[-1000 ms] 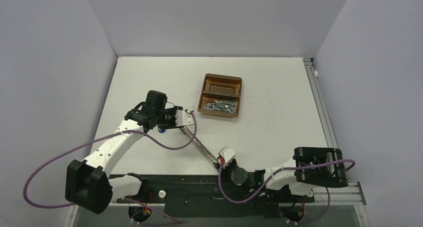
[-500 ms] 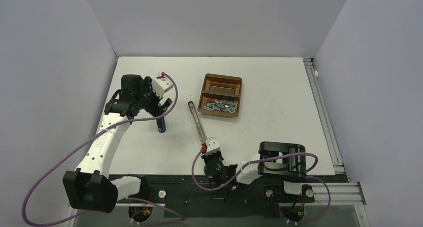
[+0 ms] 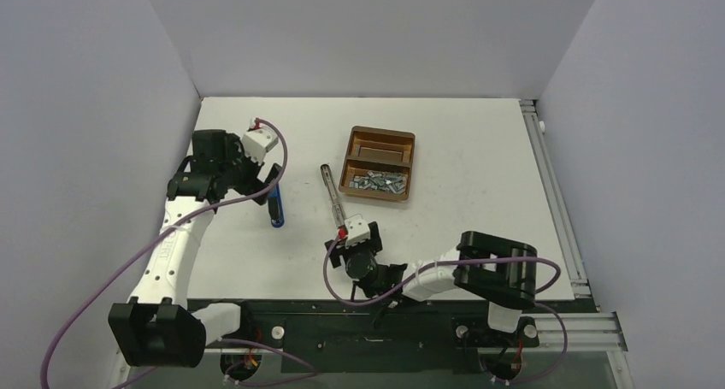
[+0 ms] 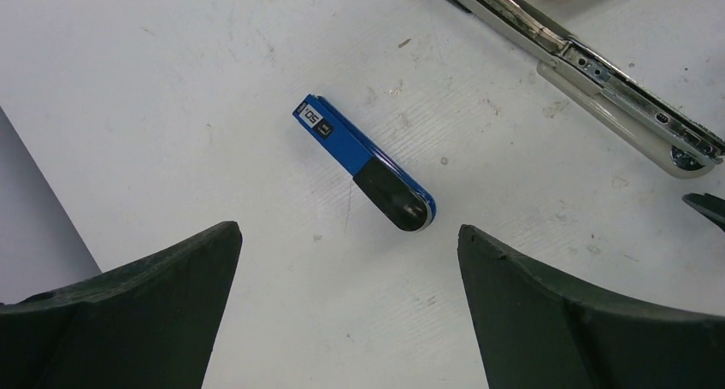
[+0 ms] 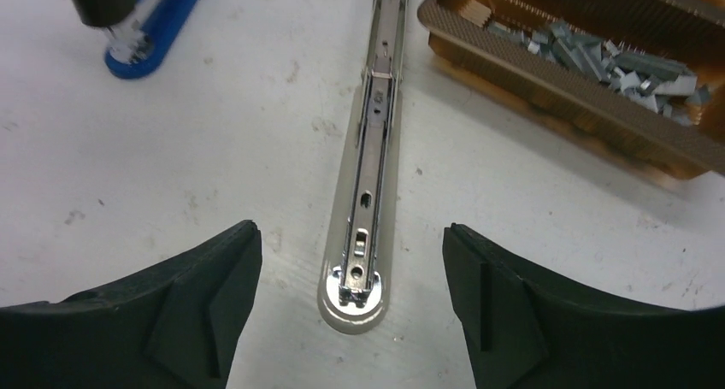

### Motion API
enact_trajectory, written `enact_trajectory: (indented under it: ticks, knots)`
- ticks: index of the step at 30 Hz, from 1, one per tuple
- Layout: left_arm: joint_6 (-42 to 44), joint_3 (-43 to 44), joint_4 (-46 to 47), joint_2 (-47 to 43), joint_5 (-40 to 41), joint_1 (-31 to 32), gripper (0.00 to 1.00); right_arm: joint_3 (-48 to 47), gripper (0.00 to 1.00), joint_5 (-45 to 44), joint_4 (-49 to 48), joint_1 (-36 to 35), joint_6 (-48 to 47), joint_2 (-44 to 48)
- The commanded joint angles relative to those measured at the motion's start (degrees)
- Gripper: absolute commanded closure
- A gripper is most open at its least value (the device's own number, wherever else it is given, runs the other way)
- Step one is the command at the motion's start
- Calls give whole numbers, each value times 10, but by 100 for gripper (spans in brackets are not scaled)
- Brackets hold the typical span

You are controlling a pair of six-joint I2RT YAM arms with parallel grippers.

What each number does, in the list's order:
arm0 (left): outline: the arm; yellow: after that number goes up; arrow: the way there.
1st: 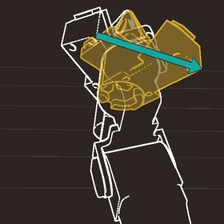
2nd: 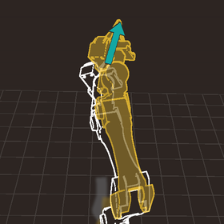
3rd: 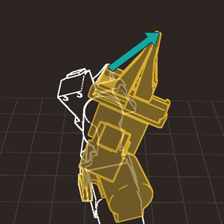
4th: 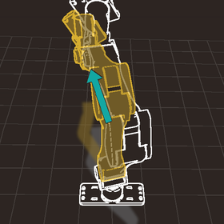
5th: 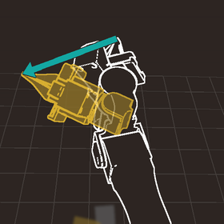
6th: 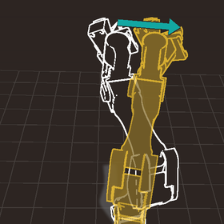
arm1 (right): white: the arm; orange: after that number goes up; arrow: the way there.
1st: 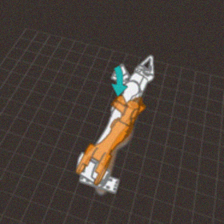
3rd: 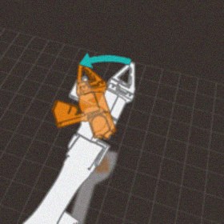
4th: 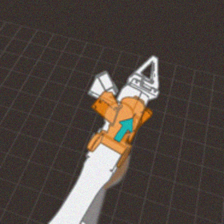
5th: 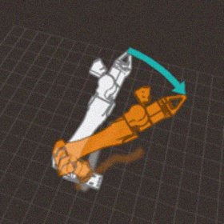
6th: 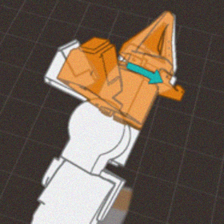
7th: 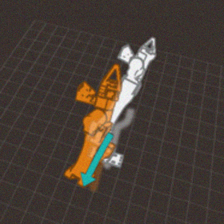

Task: Load the staples into the stapler

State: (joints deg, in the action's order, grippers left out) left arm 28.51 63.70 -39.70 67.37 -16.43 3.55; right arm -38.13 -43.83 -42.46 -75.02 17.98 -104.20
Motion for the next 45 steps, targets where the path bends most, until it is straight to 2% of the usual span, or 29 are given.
enact_trajectory:
  ticks: [1, 5, 9, 15, 19, 27, 30, 32, 35, 45]
  knots:
    - [-40, 27, 0, 5, -8, -32, 4, -9, 22, 34, 6, 1, -31, 97]
    - [-77, 44, 9, 21, 32, -33, 4, -51, 20, 87, 48, -1, -47, 117]
    - [-99, 41, 16, 41, 91, -52, 4, -119, 20, 156, 61, 5, -61, 80]
    - [-155, 86, -4, 70, 101, -125, 4, -289, 17, 238, 147, 21, -75, -51]
    - [-169, 98, -13, 89, 136, -134, 4, -372, 13, 258, 160, 31, -78, -130]
    - [-174, 58, -1, 78, 111, -136, 4, -512, 11, 270, 198, 52, -72, -249]
    - [-183, 68, -9, 74, 63, -167, 4, -541, 11, 269, 209, 57, -71, -276]
    - [-188, 82, -20, 77, 28, -186, 4, -549, 16, 266, 207, 61, -71, -288]
    - [-186, 100, -36, 84, 2, -200, 4, -555, 29, 265, 205, 66, -76, -301]
    - [-137, 78, -58, 88, -32, -202, 4, -486, 86, 271, 130, 67, -122, -270]
